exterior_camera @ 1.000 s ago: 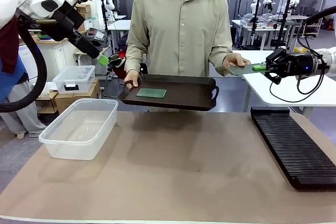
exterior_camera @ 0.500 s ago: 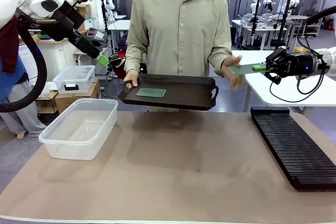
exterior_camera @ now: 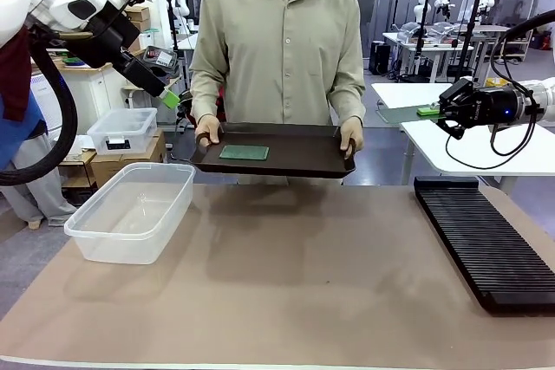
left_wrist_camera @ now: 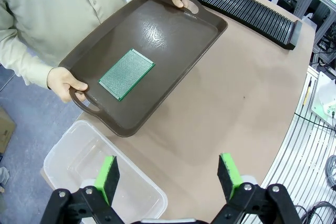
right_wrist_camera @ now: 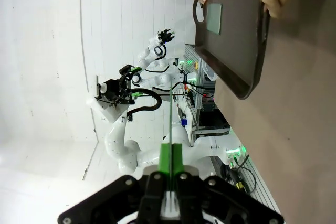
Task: Sort PCBs into racks and boxes based on the side picked up.
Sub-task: If the short side of the Blank PCB is picked up, insert it into the PCB Rack ; if the long side is picked up, place it in the Organizing box.
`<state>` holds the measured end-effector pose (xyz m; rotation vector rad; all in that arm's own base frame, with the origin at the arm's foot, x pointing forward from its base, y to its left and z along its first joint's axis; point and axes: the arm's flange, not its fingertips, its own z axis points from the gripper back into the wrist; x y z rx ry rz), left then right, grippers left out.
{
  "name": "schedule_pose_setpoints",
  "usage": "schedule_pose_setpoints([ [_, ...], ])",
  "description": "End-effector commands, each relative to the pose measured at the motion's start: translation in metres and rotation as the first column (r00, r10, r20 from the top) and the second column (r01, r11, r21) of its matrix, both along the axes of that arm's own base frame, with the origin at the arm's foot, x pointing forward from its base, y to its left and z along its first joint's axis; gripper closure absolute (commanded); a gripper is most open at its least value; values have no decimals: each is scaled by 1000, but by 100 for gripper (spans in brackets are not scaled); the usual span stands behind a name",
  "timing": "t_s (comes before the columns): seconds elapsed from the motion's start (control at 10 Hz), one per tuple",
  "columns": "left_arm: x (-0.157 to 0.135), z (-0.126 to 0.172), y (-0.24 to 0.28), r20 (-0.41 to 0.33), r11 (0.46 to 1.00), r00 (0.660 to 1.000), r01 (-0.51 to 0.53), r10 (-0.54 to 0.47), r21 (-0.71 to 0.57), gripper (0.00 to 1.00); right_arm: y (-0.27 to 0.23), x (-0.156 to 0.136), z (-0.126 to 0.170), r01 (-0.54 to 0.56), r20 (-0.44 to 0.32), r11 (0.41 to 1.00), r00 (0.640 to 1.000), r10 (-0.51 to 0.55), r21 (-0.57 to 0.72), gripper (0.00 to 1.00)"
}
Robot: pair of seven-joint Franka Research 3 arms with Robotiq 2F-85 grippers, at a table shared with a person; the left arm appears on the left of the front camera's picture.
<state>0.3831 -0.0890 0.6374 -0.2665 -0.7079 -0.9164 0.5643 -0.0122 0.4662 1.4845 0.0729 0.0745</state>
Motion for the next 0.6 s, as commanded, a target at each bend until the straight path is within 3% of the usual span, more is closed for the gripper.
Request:
schedule_pose_setpoints([
  [0.0,0,-1,1,-8,1000,1000,5,-5,-5,0,0,0,0,-3,0,1000,1000,3,3,100],
  [0.4,0,-1,1,-8,1000,1000,5,-5,-5,0,0,0,0,0,0,1000,1000,0,0,98],
  [0.5,0,-1,1,-8,1000,1000,5,-5,-5,0,-2,-6,5,-28,58,999,998,27,25,98],
])
